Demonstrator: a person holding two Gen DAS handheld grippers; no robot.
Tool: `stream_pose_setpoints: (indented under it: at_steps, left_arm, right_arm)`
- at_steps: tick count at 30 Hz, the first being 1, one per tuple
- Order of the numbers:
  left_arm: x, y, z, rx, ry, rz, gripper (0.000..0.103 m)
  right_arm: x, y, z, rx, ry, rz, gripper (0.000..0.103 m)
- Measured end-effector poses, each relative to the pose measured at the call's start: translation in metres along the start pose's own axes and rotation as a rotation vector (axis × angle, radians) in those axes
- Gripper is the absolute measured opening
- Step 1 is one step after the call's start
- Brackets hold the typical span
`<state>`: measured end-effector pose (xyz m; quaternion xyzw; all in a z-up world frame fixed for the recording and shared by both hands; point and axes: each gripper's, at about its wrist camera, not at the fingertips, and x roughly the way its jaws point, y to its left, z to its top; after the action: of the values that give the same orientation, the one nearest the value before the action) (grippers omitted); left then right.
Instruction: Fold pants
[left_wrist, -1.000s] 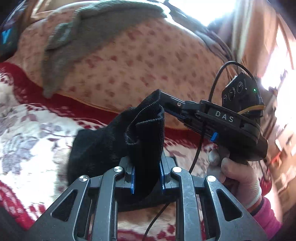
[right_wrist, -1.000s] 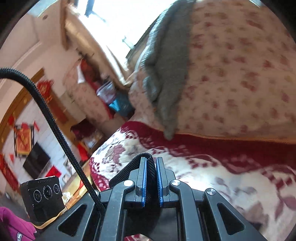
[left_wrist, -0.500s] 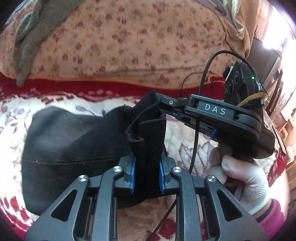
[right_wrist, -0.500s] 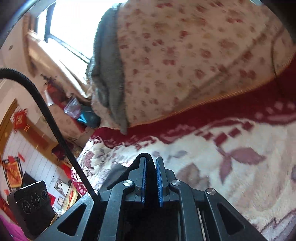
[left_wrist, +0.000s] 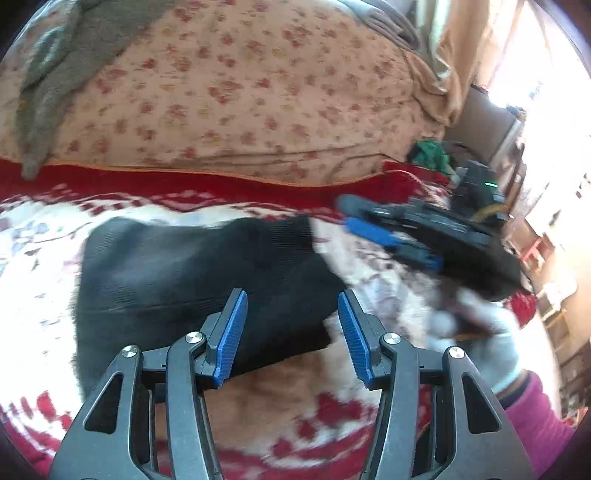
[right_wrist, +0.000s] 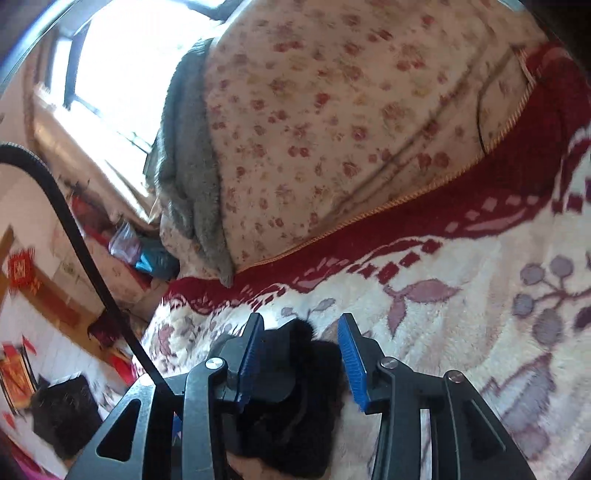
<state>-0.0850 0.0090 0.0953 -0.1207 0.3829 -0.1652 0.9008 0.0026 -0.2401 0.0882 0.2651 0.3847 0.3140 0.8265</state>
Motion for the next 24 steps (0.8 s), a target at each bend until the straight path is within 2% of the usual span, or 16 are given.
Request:
stream_pose_setpoints:
  at_steps: [4,6,10,13,14,16,17,21,24]
  left_arm:
    - [-0.015,0.035,-0.001,-0.031,-0.024,0.128,0.05]
    - [-0.018,0.051,0.0,-0.062,-0.029,0.161,0.05]
    - [-0.02,0.068,-0.002,-0.106,-0.031,0.188,0.05]
    - [-0.015,0.069,-0.005,-0.104,-0.026,0.202,0.05]
    - [-0.012,0.069,-0.006,-0.104,-0.018,0.204,0.05]
    - [-0.007,0.068,-0.006,-0.11,-0.006,0.206,0.05]
    - [-0.007,0.065,-0.005,-0.108,-0.01,0.205,0.05]
    - [-0.005,0.056,0.0,-0.085,-0.033,0.187,0.05]
    - [0.008,0.051,0.004,-0.054,-0.037,0.213,0.05]
  right_arm:
    - [-0.007,0.029,-0.013,-0.088,0.025,-0.01,0.04]
    - [-0.005,0.044,-0.022,-0.131,0.049,-0.009,0.04]
    - [0.006,0.063,-0.04,-0.202,0.099,-0.05,0.044]
    - [0.02,0.067,-0.052,-0.267,0.159,-0.122,0.043]
    - [0.024,0.069,-0.056,-0.305,0.181,-0.143,0.038]
    - [0.025,0.074,-0.065,-0.392,0.193,-0.164,0.016]
    - [0.023,0.072,-0.066,-0.402,0.183,-0.16,0.012]
    - [0.014,0.057,-0.069,-0.371,0.186,-0.157,0.011]
    - [0.018,0.048,-0.078,-0.36,0.212,-0.189,0.01]
